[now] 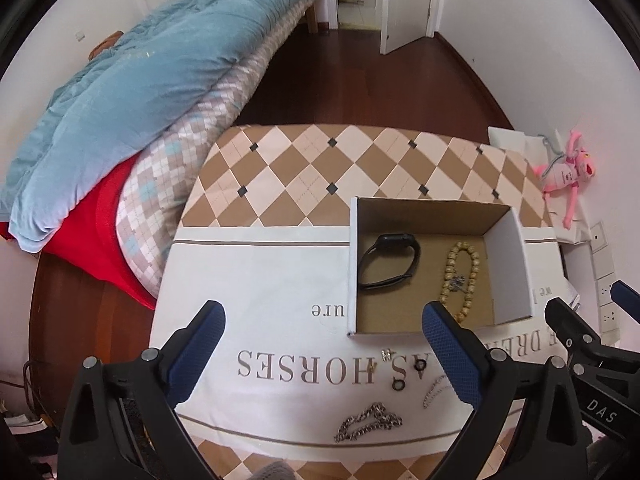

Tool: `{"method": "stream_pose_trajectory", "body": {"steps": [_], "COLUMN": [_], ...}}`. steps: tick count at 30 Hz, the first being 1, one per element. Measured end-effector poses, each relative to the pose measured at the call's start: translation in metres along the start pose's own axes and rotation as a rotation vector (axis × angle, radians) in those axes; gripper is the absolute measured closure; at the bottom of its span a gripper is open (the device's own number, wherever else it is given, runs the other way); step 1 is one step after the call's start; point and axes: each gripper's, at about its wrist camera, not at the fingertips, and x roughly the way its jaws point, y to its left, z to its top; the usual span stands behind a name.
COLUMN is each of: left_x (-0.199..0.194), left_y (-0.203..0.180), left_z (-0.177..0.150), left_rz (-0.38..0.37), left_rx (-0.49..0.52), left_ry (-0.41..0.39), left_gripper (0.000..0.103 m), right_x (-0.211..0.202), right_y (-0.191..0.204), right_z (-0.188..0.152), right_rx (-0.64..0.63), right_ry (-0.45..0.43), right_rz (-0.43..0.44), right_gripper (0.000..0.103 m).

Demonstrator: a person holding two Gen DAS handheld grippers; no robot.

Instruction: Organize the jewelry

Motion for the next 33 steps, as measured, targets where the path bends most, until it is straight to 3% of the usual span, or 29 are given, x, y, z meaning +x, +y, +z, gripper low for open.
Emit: {"method": "stream_pose_trajectory", "body": {"steps": [12,22,33], "left_x": [-0.069,-0.11,-0.115], "left_y": [0.001,0.004,0.01], "left_z": [-0.02,-0.036,-0.052], "left_rz": [-0.034,-0.039,0.014], "left_rx": [-0.002,-0.004,-0.021], "left_ry": [-0.107,-0.169,-0.175], "left_gripper": [0.002,0.002,0.002], "right_x": [-0.077,-0.125,-0.14], "right_y": [-0.01,-0.011,-0.009], "right_z": [-0.021,-0.038,-0.053], "right_rx": [0.029,0.033,0.048], "right_ry": [-0.124,-0.178,-0.175], "right_rz": [-0.009,-0.002,0.041], "right_gripper": [0.0,0.0,0.0]}}
